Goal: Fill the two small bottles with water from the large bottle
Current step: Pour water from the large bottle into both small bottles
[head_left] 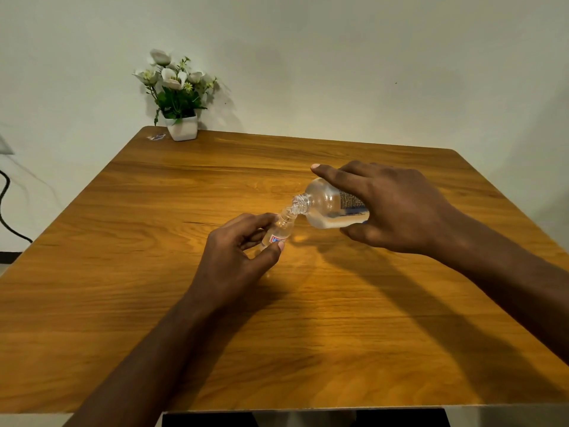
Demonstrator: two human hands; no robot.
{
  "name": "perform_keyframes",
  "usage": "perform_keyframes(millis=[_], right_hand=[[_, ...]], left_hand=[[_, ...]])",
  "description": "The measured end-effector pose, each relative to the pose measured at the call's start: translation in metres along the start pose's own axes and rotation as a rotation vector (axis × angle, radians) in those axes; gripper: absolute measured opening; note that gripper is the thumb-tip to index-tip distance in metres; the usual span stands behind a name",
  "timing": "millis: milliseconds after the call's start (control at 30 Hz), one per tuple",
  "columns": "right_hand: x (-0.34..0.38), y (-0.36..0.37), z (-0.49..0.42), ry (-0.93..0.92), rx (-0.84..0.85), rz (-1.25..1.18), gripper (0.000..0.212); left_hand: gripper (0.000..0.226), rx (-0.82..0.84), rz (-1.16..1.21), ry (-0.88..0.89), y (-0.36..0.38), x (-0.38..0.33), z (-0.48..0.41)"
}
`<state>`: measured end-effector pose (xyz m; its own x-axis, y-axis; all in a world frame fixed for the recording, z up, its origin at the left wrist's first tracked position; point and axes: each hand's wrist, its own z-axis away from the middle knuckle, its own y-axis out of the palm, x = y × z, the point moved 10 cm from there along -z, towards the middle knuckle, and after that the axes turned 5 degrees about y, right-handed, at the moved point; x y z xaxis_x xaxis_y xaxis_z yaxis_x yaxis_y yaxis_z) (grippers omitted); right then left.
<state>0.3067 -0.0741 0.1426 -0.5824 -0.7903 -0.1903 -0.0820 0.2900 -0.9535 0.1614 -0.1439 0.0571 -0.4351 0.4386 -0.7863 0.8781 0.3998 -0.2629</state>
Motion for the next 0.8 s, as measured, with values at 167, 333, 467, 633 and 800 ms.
perform_keyframes(millis=[167, 333, 467, 633, 800], right_hand=[[0.0007, -0.0009, 0.0002, 0.003, 0.001, -0.003, 0.092], [0.0005, -0.0010, 0.0002, -0.001, -0.001, -0.002, 0.092], [-0.0002, -0.0014, 0.0000, 0.000, -0.004, 0.002, 0.091], [0.0000, -0.0008, -0.0002, 0.001, 0.004, 0.000, 0.091], [-0.0001, -0.0018, -0.0003, -0.001, 0.001, 0.011, 0.092]], left_hand=[[0.042, 0.000, 0.002, 0.000, 0.0002, -0.0007, 0.0001], [0.042, 0.000, 0.004, -0.003, 0.0000, -0.0013, 0.0002], [0.042, 0.002, 0.005, -0.009, 0.0005, -0.0013, 0.0000], [0.041, 0.002, -0.003, 0.001, 0.0006, -0.0020, -0.0001], [0.041, 0.000, 0.007, -0.004, 0.0006, -0.0028, -0.0004]])
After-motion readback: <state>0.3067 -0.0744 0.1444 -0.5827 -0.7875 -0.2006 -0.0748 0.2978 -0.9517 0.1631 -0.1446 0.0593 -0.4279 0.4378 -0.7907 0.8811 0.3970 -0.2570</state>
